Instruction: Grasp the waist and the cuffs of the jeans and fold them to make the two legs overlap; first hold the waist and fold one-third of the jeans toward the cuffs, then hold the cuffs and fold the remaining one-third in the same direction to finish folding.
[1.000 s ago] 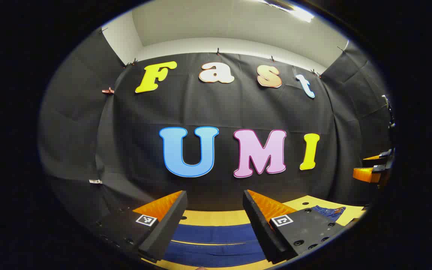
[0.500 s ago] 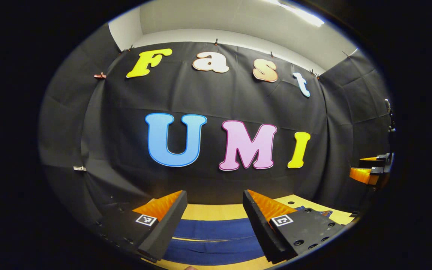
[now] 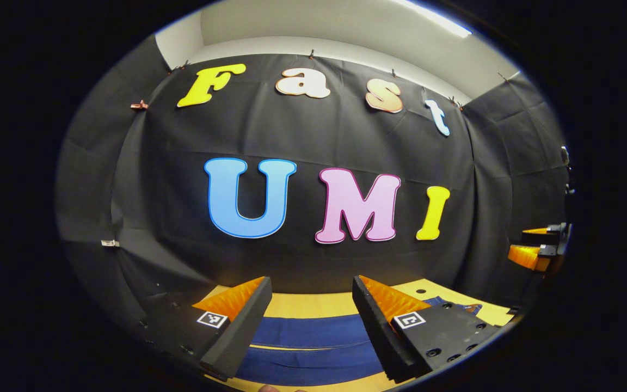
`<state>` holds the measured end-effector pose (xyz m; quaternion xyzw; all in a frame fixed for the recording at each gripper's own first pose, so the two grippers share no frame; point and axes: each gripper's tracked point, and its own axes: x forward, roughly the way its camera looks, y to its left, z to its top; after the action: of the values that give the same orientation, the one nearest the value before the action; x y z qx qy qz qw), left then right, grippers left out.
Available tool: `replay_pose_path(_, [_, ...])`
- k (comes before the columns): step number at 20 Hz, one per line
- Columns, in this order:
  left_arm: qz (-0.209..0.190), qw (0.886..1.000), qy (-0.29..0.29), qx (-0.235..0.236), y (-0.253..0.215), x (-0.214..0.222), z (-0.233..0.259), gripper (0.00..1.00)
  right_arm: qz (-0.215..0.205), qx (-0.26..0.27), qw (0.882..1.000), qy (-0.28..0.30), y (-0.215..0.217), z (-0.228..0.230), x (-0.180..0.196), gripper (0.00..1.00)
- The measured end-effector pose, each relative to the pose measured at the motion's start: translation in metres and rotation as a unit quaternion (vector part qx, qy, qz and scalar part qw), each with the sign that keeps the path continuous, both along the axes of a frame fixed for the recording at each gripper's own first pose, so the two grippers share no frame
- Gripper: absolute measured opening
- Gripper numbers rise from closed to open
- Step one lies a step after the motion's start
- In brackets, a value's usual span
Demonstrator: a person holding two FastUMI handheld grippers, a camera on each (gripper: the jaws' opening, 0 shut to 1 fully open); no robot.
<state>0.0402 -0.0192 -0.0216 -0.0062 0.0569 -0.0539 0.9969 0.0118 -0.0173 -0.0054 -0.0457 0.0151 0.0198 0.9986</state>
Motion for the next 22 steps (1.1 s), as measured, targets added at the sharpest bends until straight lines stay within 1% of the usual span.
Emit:
replay_pose_path(2, [-0.025, 0.999, 0.021, 0.024, 0.017, 0.002, -0.010, 0.94, 0.034, -0.017, 0.999, 0.036, 0.003, -0.015, 0.012, 0.96])
replay_pose_path(3, [-0.042, 0.998, 0.043, 0.036, 0.026, 0.002, -0.019, 0.94, 0.044, -0.024, 0.998, 0.043, 0.002, -0.017, 0.020, 0.97])
replay_pose_path(4, [-0.045, 0.996, 0.060, 0.051, 0.043, 0.004, -0.026, 0.96, 0.057, -0.030, 0.997, 0.048, 0.002, -0.019, 0.026, 0.96])
replay_pose_path(6, [-0.062, 0.990, 0.094, 0.080, 0.071, 0.003, -0.047, 0.96, 0.097, -0.046, 0.992, 0.064, 0.005, -0.030, 0.036, 0.97])
replay_pose_path(7, [-0.080, 0.986, 0.116, 0.094, 0.079, 0.002, -0.061, 0.97, 0.114, -0.060, 0.989, 0.075, 0.004, -0.038, 0.042, 0.97])
replay_pose_path(9, [-0.127, 0.970, 0.168, 0.119, 0.090, -0.004, -0.095, 0.96, 0.157, -0.100, 0.976, 0.111, 0.002, -0.063, 0.049, 0.97])
replay_pose_path(11, [-0.171, 0.952, 0.218, 0.133, 0.104, -0.015, -0.125, 0.96, 0.190, -0.140, 0.958, 0.165, -0.004, -0.097, 0.050, 0.97])
replay_pose_path(12, [-0.191, 0.943, 0.234, 0.141, 0.111, -0.020, -0.137, 0.96, 0.204, -0.156, 0.948, 0.187, -0.006, -0.112, 0.052, 0.97])
replay_pose_path(14, [-0.231, 0.917, 0.280, 0.164, 0.122, -0.026, -0.166, 0.96, 0.237, -0.170, 0.925, 0.244, -0.012, -0.149, 0.049, 0.98])
replay_pose_path(15, [-0.252, 0.901, 0.304, 0.182, 0.127, -0.028, -0.182, 0.96, 0.248, -0.181, 0.911, 0.276, -0.019, -0.170, 0.048, 0.98])
replay_pose_path(16, [-0.275, 0.882, 0.328, 0.200, 0.135, -0.036, -0.198, 0.97, 0.254, -0.197, 0.897, 0.303, -0.028, -0.193, 0.045, 0.98])
replay_pose_path(18, [-0.322, 0.832, 0.391, 0.227, 0.148, -0.053, -0.237, 0.96, 0.268, -0.226, 0.872, 0.342, -0.041, -0.227, 0.047, 0.97])
replay_pose_path(19, [-0.334, 0.805, 0.425, 0.243, 0.157, -0.059, -0.253, 0.96, 0.278, -0.229, 0.860, 0.362, -0.045, -0.247, 0.048, 0.98])
replay_pose_path(20, [-0.338, 0.782, 0.451, 0.265, 0.167, -0.061, -0.273, 0.97, 0.287, -0.225, 0.847, 0.386, -0.048, -0.269, 0.049, 0.98])
replay_pose_path(21, [-0.338, 0.766, 0.468, 0.283, 0.176, -0.061, -0.290, 0.97, 0.297, -0.224, 0.833, 0.411, -0.050, -0.290, 0.047, 0.96])
replay_pose_path(22, [-0.335, 0.753, 0.483, 0.294, 0.181, -0.059, -0.301, 0.97, 0.306, -0.225, 0.816, 0.436, -0.054, -0.307, 0.046, 0.98])
